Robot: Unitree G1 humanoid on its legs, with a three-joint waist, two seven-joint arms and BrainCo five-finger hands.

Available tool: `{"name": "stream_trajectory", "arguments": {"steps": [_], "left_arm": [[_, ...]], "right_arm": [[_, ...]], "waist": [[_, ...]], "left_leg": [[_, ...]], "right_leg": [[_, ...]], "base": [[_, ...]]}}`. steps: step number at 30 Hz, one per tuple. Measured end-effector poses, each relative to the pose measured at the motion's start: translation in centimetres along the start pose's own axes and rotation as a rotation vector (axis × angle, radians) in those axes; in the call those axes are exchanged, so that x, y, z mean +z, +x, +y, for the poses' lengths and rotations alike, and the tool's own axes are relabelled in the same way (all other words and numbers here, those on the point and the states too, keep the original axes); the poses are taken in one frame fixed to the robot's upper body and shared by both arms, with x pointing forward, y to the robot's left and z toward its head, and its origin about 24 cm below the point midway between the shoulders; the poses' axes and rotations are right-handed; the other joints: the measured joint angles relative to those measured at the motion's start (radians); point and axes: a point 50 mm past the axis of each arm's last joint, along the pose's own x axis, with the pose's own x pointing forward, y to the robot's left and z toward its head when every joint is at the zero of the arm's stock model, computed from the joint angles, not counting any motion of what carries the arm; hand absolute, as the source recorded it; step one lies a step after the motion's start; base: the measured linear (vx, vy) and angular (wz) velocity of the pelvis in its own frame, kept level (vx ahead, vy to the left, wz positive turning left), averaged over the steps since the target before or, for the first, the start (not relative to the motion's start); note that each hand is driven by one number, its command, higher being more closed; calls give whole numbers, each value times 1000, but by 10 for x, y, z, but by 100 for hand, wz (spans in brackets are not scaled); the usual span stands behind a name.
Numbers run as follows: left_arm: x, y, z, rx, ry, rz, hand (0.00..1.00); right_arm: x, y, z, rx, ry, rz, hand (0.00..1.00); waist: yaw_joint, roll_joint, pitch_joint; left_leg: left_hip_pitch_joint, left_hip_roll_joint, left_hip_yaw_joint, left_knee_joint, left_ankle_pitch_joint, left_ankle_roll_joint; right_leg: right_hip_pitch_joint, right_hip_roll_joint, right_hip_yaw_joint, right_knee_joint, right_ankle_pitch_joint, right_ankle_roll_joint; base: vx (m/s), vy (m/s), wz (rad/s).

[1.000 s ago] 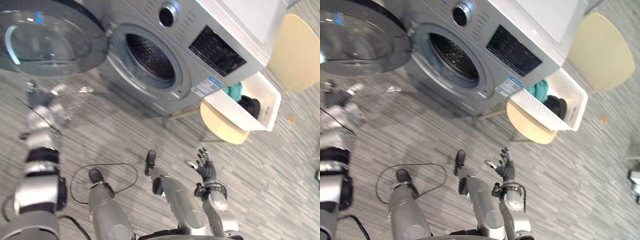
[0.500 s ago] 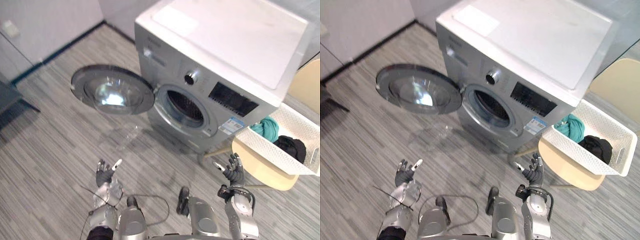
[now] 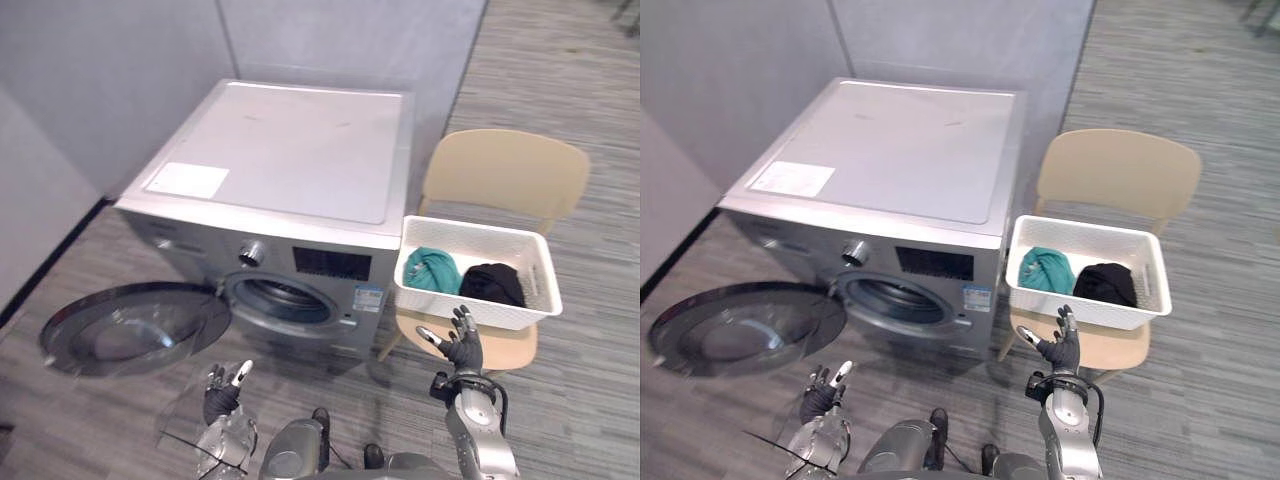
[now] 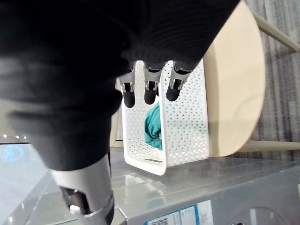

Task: Pick up the laundry basket with both hands and put the clothes into the washing machine.

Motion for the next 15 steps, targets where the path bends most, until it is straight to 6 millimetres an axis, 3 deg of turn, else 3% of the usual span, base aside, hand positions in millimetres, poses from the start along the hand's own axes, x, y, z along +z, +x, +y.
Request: {"name": "stream_trajectory", "arguments": {"steps": [2, 5, 7, 8, 11, 14, 15], "left_arm": [[4, 0, -2, -9, -4, -15, 0], [9, -1, -15, -66, -5, -40, 0], [7, -2, -15, -67, 3, -32, 0], [6, -3, -14, -63, 3, -22, 0], [5, -3, -15, -66, 4, -22, 0], [7, 1, -19, -81, 7, -24, 0], [6, 1, -19, -77, 9, -19, 0]], "right_arm": [[4, -6, 1, -4, 26, -17, 0], [9, -19, 3, 14, 42, -42, 0], [9, -20, 12, 60, 49, -40, 0], [5, -20, 12, 63, 41, -25, 0], [-4, -21, 9, 56, 24, 17, 0], [-3, -20, 2, 34, 18, 13, 0], [-2, -20, 0, 23, 19, 8, 0]], "waist": [[-13, -25, -17], [-1, -63, -24], [7, -67, -24], [2, -60, -21], [-4, -22, -17], [-5, -49, -36], [-5, -55, -39]], "left_leg": [[12, -17, 11, -14, -10, 10], [61, -51, 75, -16, -67, 21], [83, -47, 136, 7, -105, 33], [108, -33, 160, 22, -128, 36], [134, 31, 168, 50, -163, 12], [130, 67, 142, 50, -166, -20], [127, 72, 140, 50, -166, -28]], "right_leg": [[-5, -21, -6, 34, -36, 15], [-64, -90, -42, 211, -142, 74], [-189, -152, -157, 470, -177, 179], [-239, -236, -262, 595, -187, 164], [-250, -364, -362, 622, -190, 104], [-245, -472, -339, 473, -137, 98], [-244, -482, -322, 431, -117, 101]], "base": [[220, 84, -30], [155, 102, -50], [114, 60, -86], [120, 27, -61], [145, -43, -31], [202, -226, 8], [181, -351, 7]]}}
